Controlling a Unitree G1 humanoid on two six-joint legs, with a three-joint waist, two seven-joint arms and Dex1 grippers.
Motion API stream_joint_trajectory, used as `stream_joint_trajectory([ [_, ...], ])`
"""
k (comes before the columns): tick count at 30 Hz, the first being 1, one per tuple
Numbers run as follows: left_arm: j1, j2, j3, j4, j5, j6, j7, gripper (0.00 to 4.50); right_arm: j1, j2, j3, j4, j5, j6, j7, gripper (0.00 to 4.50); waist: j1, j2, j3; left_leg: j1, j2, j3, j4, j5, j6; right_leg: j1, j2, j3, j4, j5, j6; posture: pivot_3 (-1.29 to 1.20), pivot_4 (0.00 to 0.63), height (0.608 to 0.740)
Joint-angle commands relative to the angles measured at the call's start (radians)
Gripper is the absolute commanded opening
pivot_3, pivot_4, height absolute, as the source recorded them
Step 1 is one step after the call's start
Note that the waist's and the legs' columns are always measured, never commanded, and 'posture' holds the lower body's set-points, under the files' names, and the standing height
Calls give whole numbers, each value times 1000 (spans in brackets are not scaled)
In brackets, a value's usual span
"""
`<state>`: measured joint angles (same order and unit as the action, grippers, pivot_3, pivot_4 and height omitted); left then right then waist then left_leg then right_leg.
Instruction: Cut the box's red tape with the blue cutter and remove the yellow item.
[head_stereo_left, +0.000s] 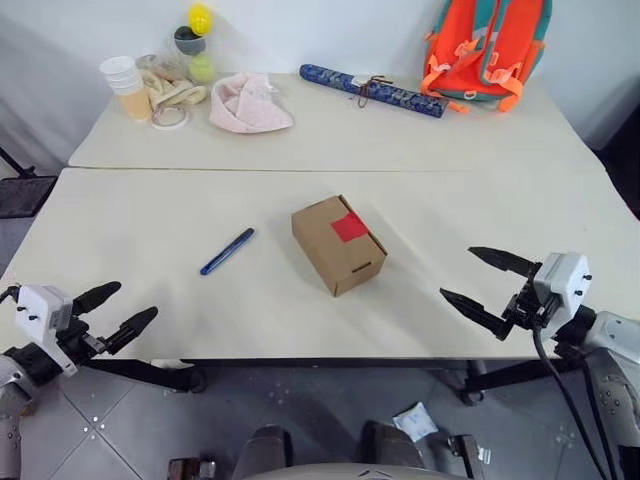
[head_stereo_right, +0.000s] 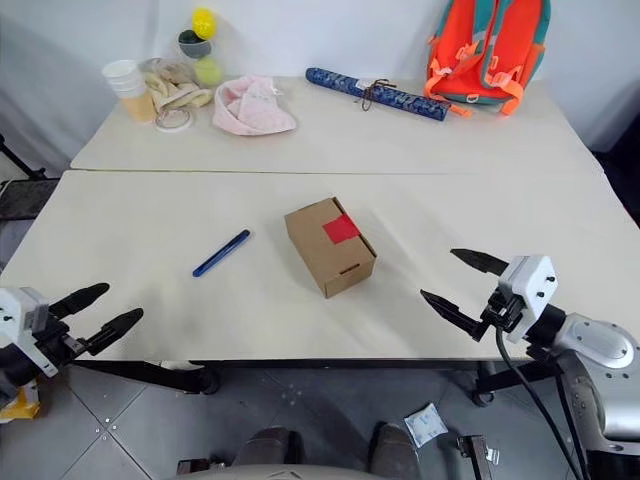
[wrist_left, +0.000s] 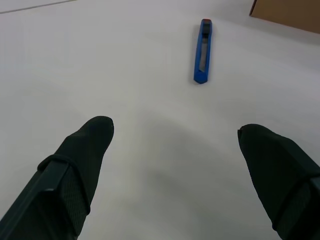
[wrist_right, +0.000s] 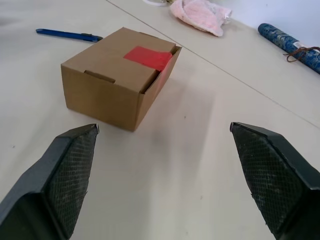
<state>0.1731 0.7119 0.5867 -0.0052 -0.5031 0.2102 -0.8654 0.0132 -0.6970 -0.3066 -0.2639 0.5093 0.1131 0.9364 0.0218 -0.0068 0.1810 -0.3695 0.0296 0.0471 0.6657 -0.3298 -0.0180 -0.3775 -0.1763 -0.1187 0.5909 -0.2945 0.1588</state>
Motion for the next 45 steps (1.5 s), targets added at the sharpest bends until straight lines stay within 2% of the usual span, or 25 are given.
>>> stream_joint_trajectory([
  [1,0,0,15,-25,-14,3,12,4500,-9,6,3,-23,2,-2,-14,4422,0,0,0,0,0,0,0,0,0,0,0,0,0,0,0,0,150,740],
  [7,12,20,-5,-43,-37,65,-23,4500,-23,4,6,-8,10,2,-20,4422,0,0,0,0,0,0,0,0,0,0,0,0,0,0,0,0,150,740],
  [13,-17,17,-37,-162,-105,190,-15,4500,-70,-4,22,30,36,71,-18,4422,1,0,0,0,0,0,0,0,0,0,0,0,0,0,0,0,150,740],
  [17,-81,-13,-87,-240,-139,259,43,4500,-154,-22,89,71,-30,113,-31,4422,0,0,0,0,0,0,2,0,0,0,0,1,1,0,0,0,150,740],
  [20,-97,-18,-118,-273,-121,246,49,4500,-203,-20,121,96,-62,117,-33,4422,-2,0,0,0,0,0,1,0,0,0,0,1,1,0,0,0,150,740],
  [24,-72,-3,-106,-244,-77,183,32,3617,-240,-23,134,130,-91,87,-19,3504,-8,0,0,0,0,1,0,0,-1,-1,0,1,1,0,0,0,150,740],
  [30,-67,4,-114,-226,-59,152,24,1802,-279,-15,135,182,-127,51,-20,1439,-9,0,0,0,0,2,1,-1,0,-1,0,1,0,0,0,0,150,740],
  [34,-91,-5,-162,-223,-44,168,35,539,-303,-10,151,212,-151,22,-7,43,-6,0,0,0,0,2,1,-1,0,-1,0,1,0,0,0,0,150,740],
  [36,-130,-21,-219,-222,-37,177,37,25,-337,-2,176,247,-178,9,-11,0,-5,0,0,0,0,2,1,-1,0,-1,0,1,0,0,0,0,150,740],
  [41,-286,-66,-385,-183,-17,255,51,25,-445,16,268,349,-207,30,49,0,-3,0,0,0,0,2,3,0,0,-1,0,2,3,0,0,0,150,740],
  [45,-407,-130,-488,-89,44,230,69,25,-542,65,340,488,-287,-16,33,0,-6,0,0,0,0,3,3,0,0,-2,0,1,2,0,0,0,150,740],
])
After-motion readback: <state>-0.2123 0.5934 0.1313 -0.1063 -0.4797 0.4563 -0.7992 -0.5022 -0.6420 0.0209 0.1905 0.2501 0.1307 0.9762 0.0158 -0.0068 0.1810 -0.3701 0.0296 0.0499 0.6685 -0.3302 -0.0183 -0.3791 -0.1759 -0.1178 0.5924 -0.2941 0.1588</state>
